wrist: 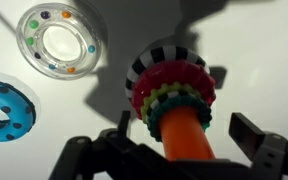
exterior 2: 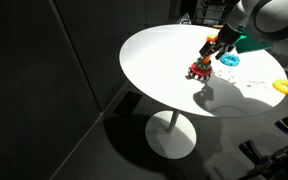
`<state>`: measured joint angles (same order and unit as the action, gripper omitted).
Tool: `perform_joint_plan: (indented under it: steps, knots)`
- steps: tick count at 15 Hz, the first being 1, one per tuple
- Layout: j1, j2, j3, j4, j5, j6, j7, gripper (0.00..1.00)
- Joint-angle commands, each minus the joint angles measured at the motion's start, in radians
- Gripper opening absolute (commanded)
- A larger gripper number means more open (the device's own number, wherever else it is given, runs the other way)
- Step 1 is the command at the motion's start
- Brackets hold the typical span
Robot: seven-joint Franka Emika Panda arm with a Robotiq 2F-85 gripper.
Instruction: Move the green toy to the table
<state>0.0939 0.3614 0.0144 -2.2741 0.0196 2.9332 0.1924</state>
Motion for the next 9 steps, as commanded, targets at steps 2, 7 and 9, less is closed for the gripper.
perform_joint_plan:
  steps: [2, 7, 9]
  knots:
    - [0.033, 0.004, -0.040, 0.000, -0.020, 0.016, 0.012, 1.00]
    - [0.054, 0.012, -0.066, 0.002, -0.033, 0.020, 0.019, 1.00]
    - [0.058, 0.016, -0.070, 0.003, -0.031, 0.020, 0.018, 1.00]
